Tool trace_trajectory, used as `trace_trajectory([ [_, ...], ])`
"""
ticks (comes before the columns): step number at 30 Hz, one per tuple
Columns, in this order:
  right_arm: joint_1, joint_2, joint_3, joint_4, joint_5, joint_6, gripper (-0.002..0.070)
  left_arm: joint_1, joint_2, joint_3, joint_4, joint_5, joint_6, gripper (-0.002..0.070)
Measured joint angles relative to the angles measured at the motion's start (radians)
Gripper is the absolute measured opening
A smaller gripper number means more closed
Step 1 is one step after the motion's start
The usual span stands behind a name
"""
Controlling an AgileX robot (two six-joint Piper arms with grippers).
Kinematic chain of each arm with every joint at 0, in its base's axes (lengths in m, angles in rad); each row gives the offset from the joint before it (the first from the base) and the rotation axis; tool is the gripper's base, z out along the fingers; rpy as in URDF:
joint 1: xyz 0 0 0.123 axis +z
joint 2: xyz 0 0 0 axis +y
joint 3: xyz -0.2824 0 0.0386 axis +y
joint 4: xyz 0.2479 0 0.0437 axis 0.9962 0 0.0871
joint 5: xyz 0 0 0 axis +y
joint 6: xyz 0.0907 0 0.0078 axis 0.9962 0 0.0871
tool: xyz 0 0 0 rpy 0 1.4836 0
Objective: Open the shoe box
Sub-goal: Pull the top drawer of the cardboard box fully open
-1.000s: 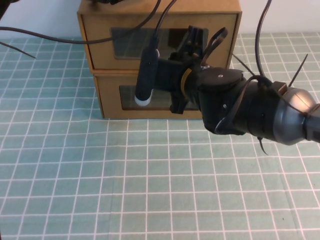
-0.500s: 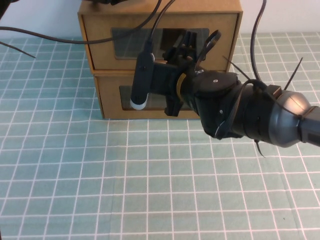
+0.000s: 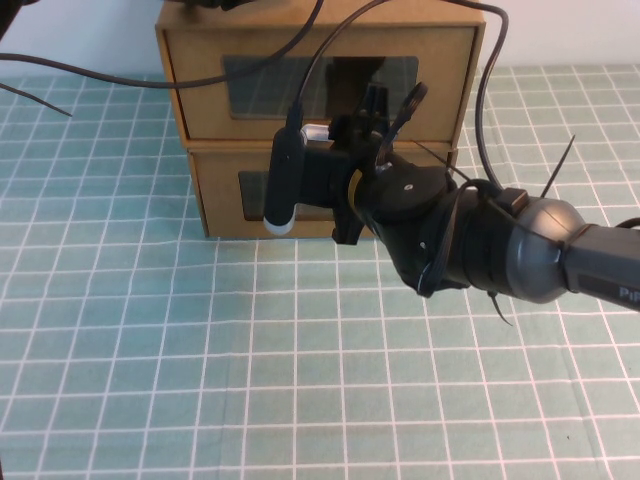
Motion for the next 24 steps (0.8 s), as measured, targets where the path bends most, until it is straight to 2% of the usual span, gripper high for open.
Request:
trace_trajectory([
  [18,0.000,0.047,-0.058,-0.002,0.006,0.008,0.0294,0.000,0.005,-0.002,0.000,-0.002,0.000,-0.0004],
  [24,0.000,0.067,-0.080,-0.010,0.021,0.008,0.0225,0.000,0.007,-0.002,0.000,-0.005,0.000,-0.0004],
])
